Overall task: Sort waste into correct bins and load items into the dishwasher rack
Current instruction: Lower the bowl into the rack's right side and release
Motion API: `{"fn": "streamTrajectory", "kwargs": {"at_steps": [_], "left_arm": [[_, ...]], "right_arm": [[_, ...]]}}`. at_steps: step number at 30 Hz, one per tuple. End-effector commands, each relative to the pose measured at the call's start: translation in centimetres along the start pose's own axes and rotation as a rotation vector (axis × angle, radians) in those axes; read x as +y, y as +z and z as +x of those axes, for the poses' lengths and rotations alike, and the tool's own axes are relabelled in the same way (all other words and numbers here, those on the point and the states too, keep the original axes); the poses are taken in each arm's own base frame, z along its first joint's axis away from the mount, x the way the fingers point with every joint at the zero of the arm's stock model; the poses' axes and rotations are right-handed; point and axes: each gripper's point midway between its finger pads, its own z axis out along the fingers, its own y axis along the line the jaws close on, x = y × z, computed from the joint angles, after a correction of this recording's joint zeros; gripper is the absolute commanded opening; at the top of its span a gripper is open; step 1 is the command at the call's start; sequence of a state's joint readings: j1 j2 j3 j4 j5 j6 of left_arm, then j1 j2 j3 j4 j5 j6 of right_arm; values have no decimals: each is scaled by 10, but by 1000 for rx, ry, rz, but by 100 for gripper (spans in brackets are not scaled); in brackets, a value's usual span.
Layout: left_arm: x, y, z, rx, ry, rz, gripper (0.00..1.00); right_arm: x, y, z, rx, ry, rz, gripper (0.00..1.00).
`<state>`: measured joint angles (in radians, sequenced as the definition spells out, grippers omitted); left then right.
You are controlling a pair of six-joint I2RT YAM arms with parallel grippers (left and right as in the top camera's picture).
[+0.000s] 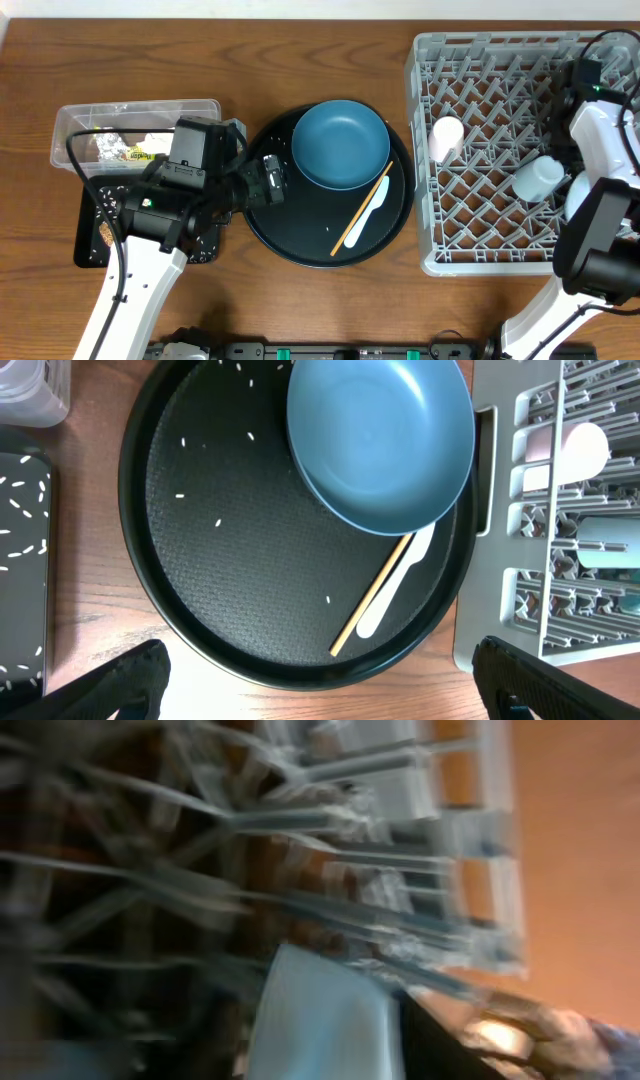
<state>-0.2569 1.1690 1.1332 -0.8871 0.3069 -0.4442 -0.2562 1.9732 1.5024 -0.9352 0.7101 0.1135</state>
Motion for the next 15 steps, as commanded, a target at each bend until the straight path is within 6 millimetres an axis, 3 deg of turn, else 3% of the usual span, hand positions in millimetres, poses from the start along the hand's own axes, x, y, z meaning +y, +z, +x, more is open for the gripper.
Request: {"fn": "streamTrajectory", "kwargs": {"at_steps": [1,3,5,9,15], "left_arm": [[6,3,2,7,2,-21,98],[6,3,2,7,2,-21,98],[6,3,2,7,3,-21,98],[6,3,2,7,3,-21,98],[6,3,2,7,3,-21,98]], "right_arm": [[35,-8,-5,4,75,-218,79],[35,-13,-13,-14,88,-237,93],[30,-20,-21,-31,94,-240,99],[11,-45,-37,-60,111,-248,99],[-11,-102,-54,-116,121,-383,99]]}}
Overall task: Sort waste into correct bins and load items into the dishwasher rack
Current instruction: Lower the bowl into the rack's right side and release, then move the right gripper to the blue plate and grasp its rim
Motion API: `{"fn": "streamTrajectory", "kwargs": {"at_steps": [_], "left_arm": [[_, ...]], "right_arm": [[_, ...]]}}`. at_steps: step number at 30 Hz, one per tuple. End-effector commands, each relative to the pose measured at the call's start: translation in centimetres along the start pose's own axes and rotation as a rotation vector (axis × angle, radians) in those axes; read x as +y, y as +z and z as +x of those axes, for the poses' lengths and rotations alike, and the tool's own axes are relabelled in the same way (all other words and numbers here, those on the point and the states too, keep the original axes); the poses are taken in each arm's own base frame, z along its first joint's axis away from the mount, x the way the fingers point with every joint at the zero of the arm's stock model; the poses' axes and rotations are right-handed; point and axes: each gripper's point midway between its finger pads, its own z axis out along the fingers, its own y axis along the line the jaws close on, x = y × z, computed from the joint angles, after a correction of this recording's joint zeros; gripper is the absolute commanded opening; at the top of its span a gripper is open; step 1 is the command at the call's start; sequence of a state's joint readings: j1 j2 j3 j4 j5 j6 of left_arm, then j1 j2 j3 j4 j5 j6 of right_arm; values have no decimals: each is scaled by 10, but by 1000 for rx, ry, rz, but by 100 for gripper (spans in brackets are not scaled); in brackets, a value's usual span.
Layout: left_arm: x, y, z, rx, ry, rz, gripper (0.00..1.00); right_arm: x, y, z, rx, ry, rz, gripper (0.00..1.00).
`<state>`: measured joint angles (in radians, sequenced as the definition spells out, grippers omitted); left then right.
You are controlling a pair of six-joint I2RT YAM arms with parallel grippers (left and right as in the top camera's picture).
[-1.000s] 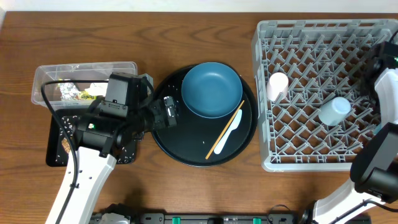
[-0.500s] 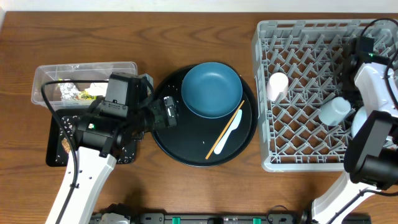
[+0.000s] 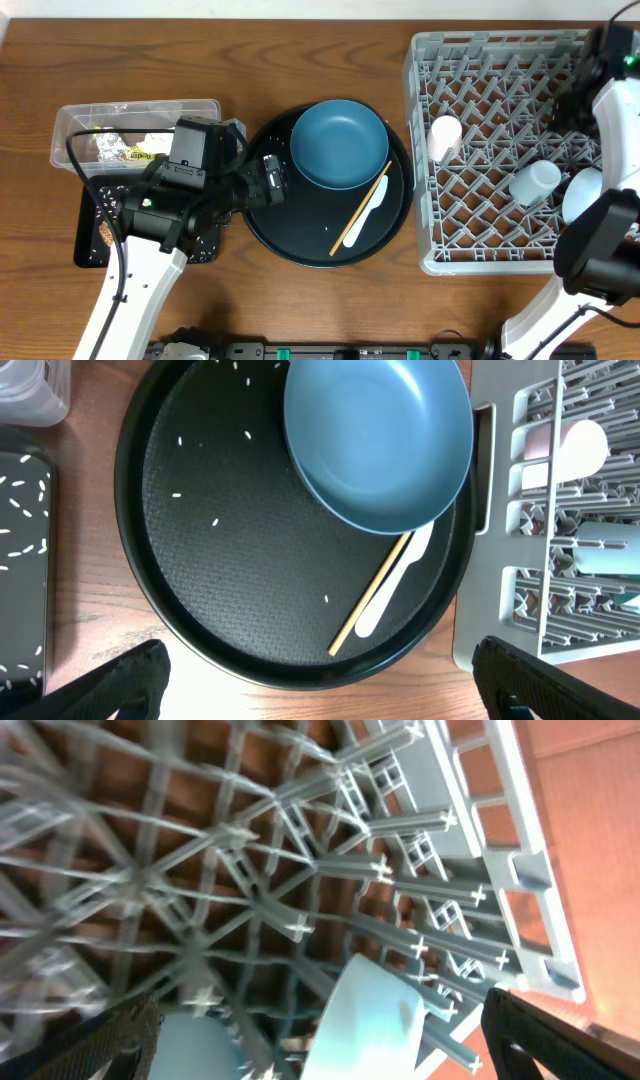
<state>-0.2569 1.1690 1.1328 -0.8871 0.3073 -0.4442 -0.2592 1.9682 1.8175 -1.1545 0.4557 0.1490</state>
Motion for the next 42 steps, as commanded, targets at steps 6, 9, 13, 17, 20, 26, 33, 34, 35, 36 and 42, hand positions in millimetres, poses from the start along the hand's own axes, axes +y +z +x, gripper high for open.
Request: {"fn": "streamTrajectory", "kwargs": {"at_steps": [6,9,13,17,20,26,33,34,35,36,42], "left_arm": [[6,3,2,6,3,-21,98],[6,3,2,6,2,-21,98],[6,3,2,6,2,-21,98],[6,3,2,6,3,-21,98],[6,3,2,6,2,-21,98],[6,3,2,6,2,-21,98],[6,3,2,6,2,-21,98],[6,3,2,6,3,-21,98],[6,3,2,6,3,-21,98],[6,3,2,6,2,-21,98],[6,3,2,6,3,-21,98]], "right_arm": [[55,-113,-4,-84,-127,-583,99],[81,-151,11,-86,-180,-801,98],[111,-190,38,-27,-246,-1024,85],[134,-199,67,50,-338,-1041,82],[158,-208,87,73,-432,-1050,76],[217,-220,110,27,-537,-1037,70],[289,-218,118,-224,-643,-867,67],[296,-217,115,-278,-650,-813,68],[299,-214,111,-323,-651,-761,70],[303,-212,108,-370,-650,-707,70],[330,-196,113,-441,-661,-651,70]]}}
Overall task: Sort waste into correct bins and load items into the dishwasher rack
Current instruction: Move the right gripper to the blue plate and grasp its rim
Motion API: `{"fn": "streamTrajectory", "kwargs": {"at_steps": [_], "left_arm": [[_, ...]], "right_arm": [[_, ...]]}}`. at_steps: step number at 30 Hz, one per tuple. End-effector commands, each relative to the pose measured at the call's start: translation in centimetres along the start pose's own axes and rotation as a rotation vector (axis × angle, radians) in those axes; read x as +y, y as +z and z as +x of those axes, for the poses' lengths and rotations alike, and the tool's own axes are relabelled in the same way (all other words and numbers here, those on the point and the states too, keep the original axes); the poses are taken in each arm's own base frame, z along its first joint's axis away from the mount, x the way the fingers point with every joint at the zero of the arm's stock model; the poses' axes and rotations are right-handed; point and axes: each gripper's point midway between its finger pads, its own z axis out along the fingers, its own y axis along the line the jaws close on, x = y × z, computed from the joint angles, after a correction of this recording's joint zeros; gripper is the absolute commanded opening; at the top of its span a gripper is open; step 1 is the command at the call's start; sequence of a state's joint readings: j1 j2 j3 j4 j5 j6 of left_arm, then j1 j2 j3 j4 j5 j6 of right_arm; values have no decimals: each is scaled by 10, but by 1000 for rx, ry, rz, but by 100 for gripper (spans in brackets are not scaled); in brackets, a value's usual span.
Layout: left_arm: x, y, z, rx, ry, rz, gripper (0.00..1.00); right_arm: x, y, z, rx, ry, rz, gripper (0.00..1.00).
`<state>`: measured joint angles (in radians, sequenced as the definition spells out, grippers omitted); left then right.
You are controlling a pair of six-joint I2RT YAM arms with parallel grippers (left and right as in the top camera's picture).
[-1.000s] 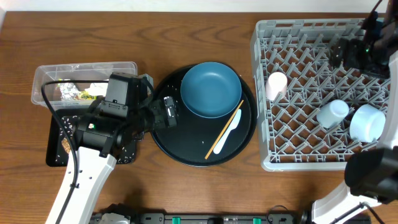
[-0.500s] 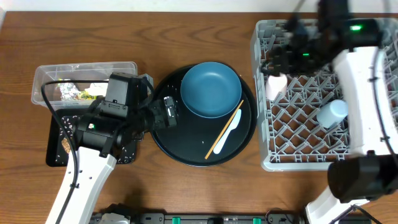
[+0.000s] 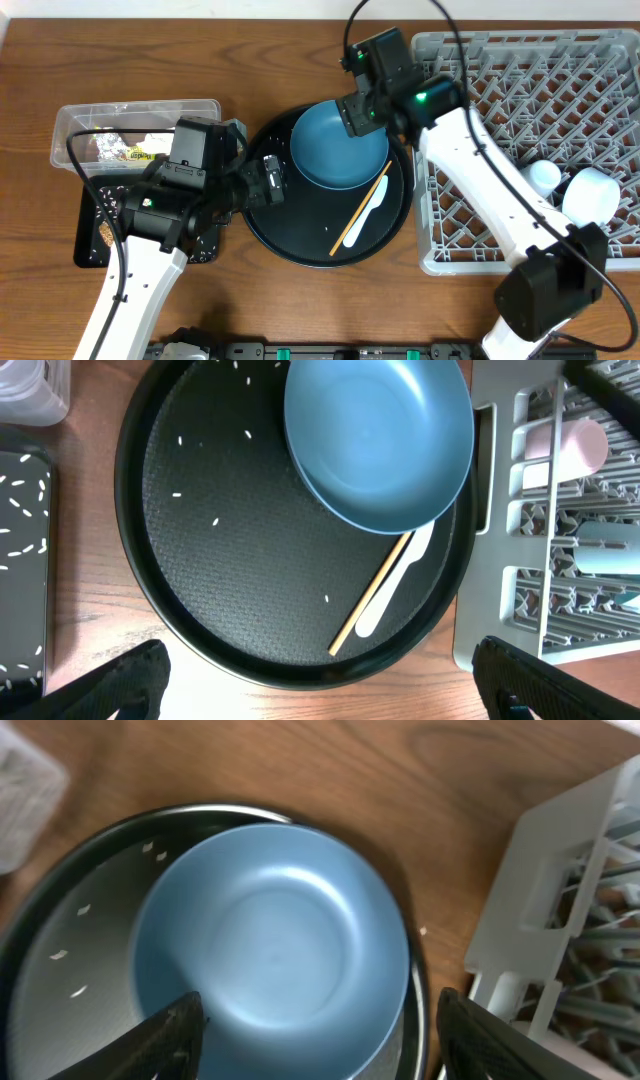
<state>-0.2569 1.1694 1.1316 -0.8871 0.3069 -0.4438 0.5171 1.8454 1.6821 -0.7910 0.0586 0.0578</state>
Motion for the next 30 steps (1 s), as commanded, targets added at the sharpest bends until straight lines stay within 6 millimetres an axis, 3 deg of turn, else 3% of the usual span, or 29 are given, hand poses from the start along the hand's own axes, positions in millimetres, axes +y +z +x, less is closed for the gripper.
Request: {"fn": "streamTrajectory", "kwargs": {"at_steps": [1,19,24,30], "left_arm": [[6,3,2,5,3,-20,98],[6,3,2,5,2,-20,98],[6,3,2,5,3,-20,98],[6,3,2,5,3,-20,98]], "right_arm": [[-17,24,13,31,13,91,69],[-37,123,78,257,58,42,66],[-36,141,96,310,56,41,54],[-37,140,94,300,57,42,24]]}}
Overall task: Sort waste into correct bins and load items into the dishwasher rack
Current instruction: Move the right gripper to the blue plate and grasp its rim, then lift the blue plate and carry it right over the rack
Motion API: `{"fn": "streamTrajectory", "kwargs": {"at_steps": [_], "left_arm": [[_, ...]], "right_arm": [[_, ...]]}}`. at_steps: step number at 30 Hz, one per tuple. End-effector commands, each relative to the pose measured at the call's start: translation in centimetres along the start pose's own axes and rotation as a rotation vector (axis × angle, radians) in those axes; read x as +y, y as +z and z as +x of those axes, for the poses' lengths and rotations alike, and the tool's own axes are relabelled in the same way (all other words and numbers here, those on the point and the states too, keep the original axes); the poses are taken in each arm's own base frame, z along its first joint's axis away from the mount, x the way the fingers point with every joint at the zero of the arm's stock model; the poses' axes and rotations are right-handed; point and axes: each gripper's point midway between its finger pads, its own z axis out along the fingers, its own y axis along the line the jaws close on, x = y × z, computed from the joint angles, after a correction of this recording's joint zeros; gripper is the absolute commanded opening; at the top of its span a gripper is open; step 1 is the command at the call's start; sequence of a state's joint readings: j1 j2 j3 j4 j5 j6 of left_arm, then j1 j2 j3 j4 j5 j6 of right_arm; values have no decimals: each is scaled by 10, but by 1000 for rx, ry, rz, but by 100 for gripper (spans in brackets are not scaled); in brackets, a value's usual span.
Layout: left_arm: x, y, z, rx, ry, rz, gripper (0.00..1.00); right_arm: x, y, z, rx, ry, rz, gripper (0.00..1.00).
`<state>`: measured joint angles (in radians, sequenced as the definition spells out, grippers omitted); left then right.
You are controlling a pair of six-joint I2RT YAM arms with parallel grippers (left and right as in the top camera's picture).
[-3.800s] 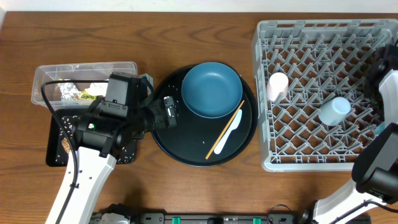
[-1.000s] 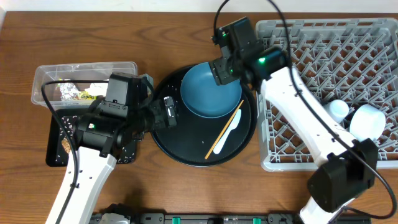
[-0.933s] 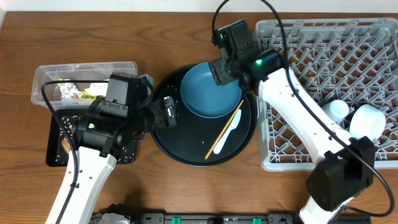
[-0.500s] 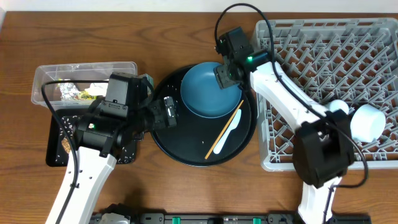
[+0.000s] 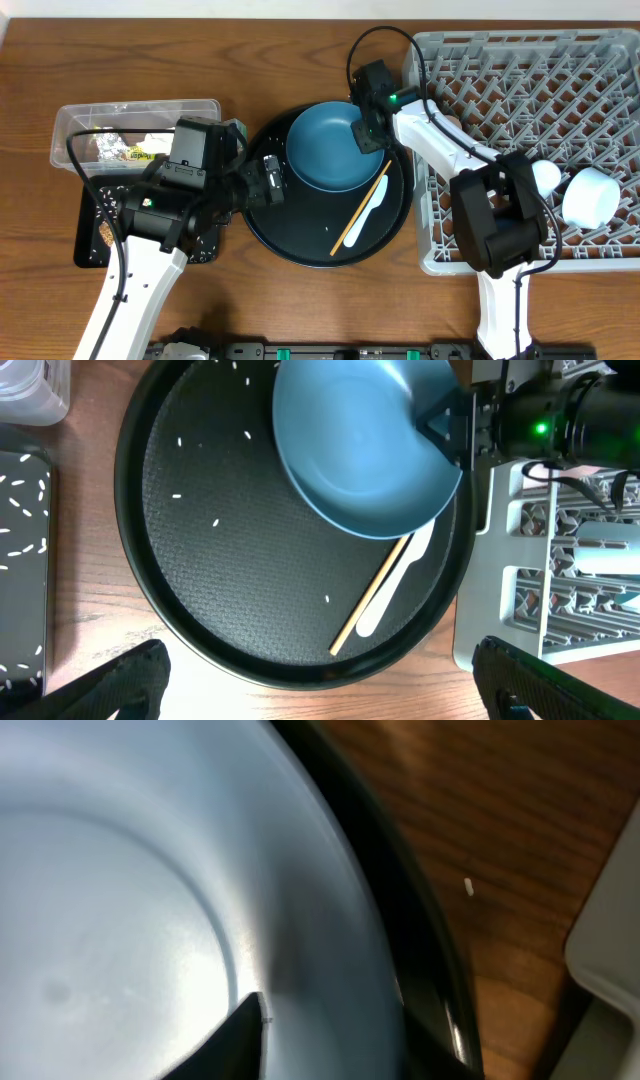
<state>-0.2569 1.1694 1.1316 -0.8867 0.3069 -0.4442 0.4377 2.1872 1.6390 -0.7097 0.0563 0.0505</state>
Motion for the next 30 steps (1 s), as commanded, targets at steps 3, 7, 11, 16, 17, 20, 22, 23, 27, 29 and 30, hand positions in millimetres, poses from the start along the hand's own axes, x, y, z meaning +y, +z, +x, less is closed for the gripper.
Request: {"fn": "streamTrajectory", "kwargs": {"at_steps": [3,7,11,16,17,20,22,23,27,29,30], "left_arm": [[6,3,2,6,3,-20,98],[6,3,2,6,3,-20,98],[6,3,2,6,3,-20,98],[6,3,2,6,3,-20,98],[6,3,2,6,3,-20,98],[6,3,2,6,3,-20,98],[6,3,2,6,3,-20,98],[6,3,2,6,3,-20,98],[6,3,2,6,3,-20,98],[6,3,2,6,3,-20,98],[6,3,2,6,3,-20,98]], "right_arm": [[-2,-6,-7,-31,13,-9,20],[-3,-18,-19,-80,17,-12,5],[-3,-34,-30,-127,20,-16,1],[-5,-66,-43,-197,24,-18,1],[-6,-75,-46,-215,26,-18,1],[-12,-109,-55,-280,36,-11,1],[-24,-136,-55,-314,52,21,1],[-34,-152,-53,-327,67,52,1],[-81,-215,-39,-392,156,186,1],[-113,-249,-23,-416,217,272,1],[-127,-262,-14,-420,245,310,1]]}}
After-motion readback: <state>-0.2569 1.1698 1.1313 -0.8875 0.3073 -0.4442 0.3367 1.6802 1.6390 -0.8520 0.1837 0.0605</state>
